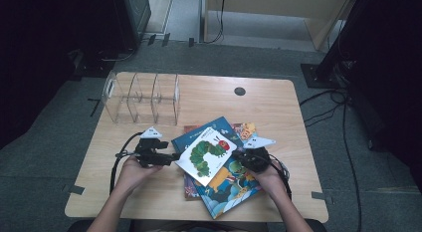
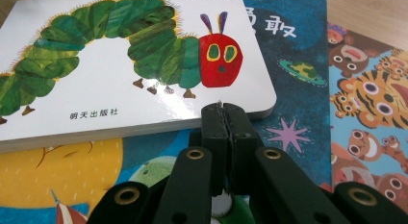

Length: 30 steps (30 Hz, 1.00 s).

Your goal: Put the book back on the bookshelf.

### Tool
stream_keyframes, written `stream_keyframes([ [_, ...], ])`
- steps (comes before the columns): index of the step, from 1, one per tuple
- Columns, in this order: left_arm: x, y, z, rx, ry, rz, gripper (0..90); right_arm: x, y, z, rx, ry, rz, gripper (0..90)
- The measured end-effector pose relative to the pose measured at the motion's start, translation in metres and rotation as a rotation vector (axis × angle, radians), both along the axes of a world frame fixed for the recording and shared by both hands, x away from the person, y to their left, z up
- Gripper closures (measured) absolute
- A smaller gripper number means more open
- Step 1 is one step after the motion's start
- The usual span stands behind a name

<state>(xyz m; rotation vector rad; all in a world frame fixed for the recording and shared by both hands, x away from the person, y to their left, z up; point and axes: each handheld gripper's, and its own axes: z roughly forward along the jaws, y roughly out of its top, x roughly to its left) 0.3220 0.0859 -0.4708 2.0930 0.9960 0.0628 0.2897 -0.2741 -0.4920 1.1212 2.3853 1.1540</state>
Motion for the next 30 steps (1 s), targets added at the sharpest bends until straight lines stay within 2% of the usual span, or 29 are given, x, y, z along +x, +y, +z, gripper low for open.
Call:
stream_keyframes([
  [1, 0.001, 0.001, 0.000, -0.019, 0.013, -0.015, 24.4, -0.001, 0.001, 0.000, -0.001, -0.006, -0.003, 90.0],
  [3, 0.002, 0.001, 0.000, -0.027, 0.024, -0.018, 21.1, -0.001, 0.002, -0.001, 0.013, 0.005, -0.015, 90.0],
  [7, 0.003, 0.001, 0.000, -0.042, 0.016, -0.027, 18.5, 0.000, 0.005, -0.002, 0.032, 0.001, -0.011, 90.0],
  [12, 0.005, 0.001, -0.003, -0.034, 0.033, -0.026, 20.0, 0.003, 0.011, -0.002, 0.037, 0.003, -0.013, 90.0],
  [16, 0.005, 0.002, -0.006, -0.039, 0.055, -0.037, 25.5, 0.005, 0.015, -0.002, 0.040, 0.008, -0.009, 90.0],
  [19, 0.005, 0.002, -0.007, -0.038, 0.061, -0.043, 26.2, 0.005, 0.018, -0.002, 0.037, 0.005, -0.007, 90.0],
  [28, 0.004, -0.001, -0.014, -0.018, 0.111, -0.041, 26.3, 0.007, 0.031, -0.002, 0.045, 0.010, 0.020, 90.0],
  [30, 0.004, -0.003, -0.016, -0.032, 0.124, -0.045, 26.5, 0.007, 0.032, -0.002, 0.048, 0.013, 0.016, 90.0],
])
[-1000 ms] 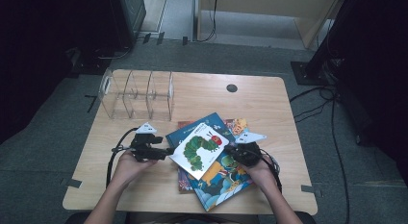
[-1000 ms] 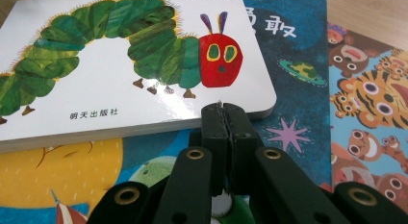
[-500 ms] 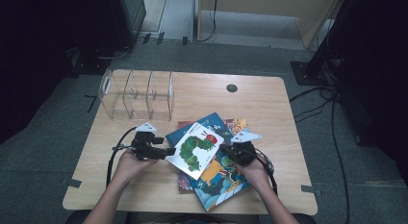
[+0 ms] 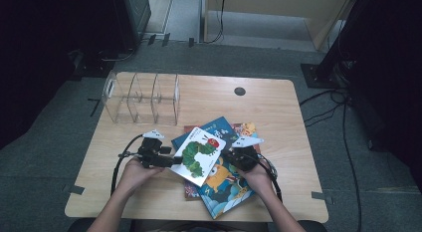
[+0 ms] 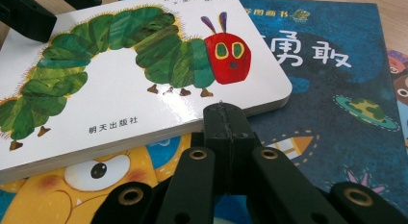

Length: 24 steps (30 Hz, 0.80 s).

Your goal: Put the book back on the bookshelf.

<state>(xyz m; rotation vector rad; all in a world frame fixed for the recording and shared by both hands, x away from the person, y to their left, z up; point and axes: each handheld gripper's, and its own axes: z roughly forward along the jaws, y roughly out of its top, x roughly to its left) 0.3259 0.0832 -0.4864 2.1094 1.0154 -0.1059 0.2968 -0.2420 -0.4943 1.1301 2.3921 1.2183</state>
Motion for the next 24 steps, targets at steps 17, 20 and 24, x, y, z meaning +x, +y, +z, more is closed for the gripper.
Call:
stream_keyframes([
  [17, 0.002, -0.006, -0.007, -0.053, 0.065, -0.001, 26.6, -0.006, 0.012, 0.000, 0.017, 0.020, 0.047, 90.0],
  [20, 0.002, -0.005, -0.007, -0.054, 0.073, -0.004, 26.6, -0.007, 0.016, 0.000, 0.022, 0.023, 0.053, 90.0],
  [24, 0.003, -0.004, -0.008, -0.058, 0.085, 0.008, 26.3, -0.008, 0.021, 0.000, 0.015, 0.018, 0.065, 90.0],
])
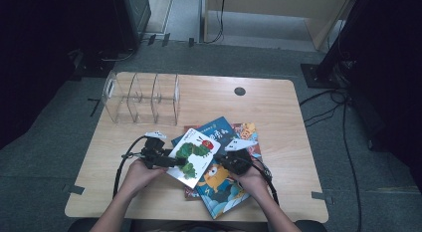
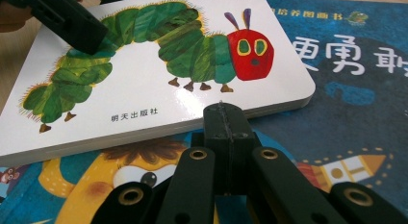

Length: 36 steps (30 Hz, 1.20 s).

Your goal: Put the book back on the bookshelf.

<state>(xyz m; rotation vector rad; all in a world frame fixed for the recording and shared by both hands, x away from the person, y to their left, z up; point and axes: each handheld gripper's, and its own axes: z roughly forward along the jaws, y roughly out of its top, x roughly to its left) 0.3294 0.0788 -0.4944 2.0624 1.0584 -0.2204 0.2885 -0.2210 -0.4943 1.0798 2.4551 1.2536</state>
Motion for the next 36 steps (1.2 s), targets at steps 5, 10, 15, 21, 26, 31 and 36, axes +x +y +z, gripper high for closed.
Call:
stream_keyframes([
  [5, 0.002, 0.001, -0.001, -0.011, 0.035, 0.005, 27.0, 0.000, 0.002, 0.000, 0.004, 0.004, -0.004, 90.0],
  [10, 0.005, 0.003, 0.003, 0.007, 0.068, 0.016, 30.1, -0.001, 0.007, 0.000, 0.001, 0.003, -0.004, 90.0],
  [15, 0.006, 0.008, 0.007, -0.020, 0.079, 0.040, 39.1, -0.001, 0.007, 0.000, 0.005, 0.008, -0.003, 90.0],
  [21, 0.007, 0.012, 0.009, -0.041, 0.095, 0.054, 42.2, -0.001, 0.007, 0.000, 0.004, 0.004, -0.003, 90.0],
  [26, 0.008, 0.011, 0.003, -0.030, 0.125, 0.050, 39.1, -0.001, 0.009, 0.000, -0.005, -0.007, 0.009, 90.0],
  [31, 0.008, 0.012, 0.002, -0.025, 0.103, 0.038, 37.1, -0.002, 0.009, 0.000, -0.006, -0.009, 0.012, 90.0],
  [36, 0.007, 0.009, -0.002, -0.040, 0.093, 0.047, 33.1, -0.003, 0.010, 0.000, -0.014, -0.018, 0.023, 90.0],
])
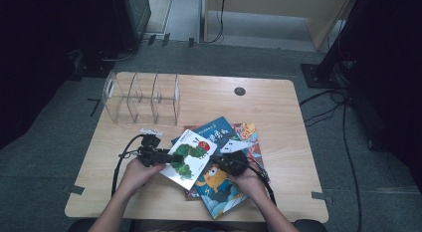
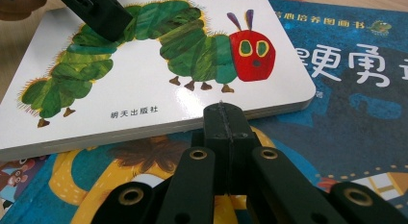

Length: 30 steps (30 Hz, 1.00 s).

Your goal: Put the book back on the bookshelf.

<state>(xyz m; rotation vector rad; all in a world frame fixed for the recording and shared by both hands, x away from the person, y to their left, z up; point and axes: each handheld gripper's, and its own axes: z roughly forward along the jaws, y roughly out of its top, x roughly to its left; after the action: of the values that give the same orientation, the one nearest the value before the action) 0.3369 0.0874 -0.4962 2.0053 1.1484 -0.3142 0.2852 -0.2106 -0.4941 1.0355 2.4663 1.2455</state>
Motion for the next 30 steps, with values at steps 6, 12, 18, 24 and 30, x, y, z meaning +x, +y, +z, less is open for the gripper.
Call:
stream_keyframes([
  [6, 0.007, -0.008, 0.000, 0.013, 0.063, -0.008, 30.9, 0.000, 0.000, 0.000, 0.005, 0.011, -0.011, 90.0],
  [12, 0.009, -0.001, 0.009, -0.002, 0.079, -0.005, 43.2, 0.001, 0.001, 0.000, 0.006, 0.011, -0.005, 90.0],
  [18, 0.004, 0.007, 0.033, -0.105, 0.009, -0.032, 60.4, 0.001, 0.002, 0.000, 0.008, 0.009, 0.005, 90.0],
  [24, 0.010, 0.001, 0.048, -0.062, 0.035, -0.081, 65.2, 0.003, 0.006, 0.000, 0.019, 0.020, 0.026, 90.0],
  [30, 0.018, -0.016, 0.067, 0.001, 0.036, -0.172, 70.8, 0.002, 0.010, 0.000, 0.005, 0.007, 0.034, 89.6],
])
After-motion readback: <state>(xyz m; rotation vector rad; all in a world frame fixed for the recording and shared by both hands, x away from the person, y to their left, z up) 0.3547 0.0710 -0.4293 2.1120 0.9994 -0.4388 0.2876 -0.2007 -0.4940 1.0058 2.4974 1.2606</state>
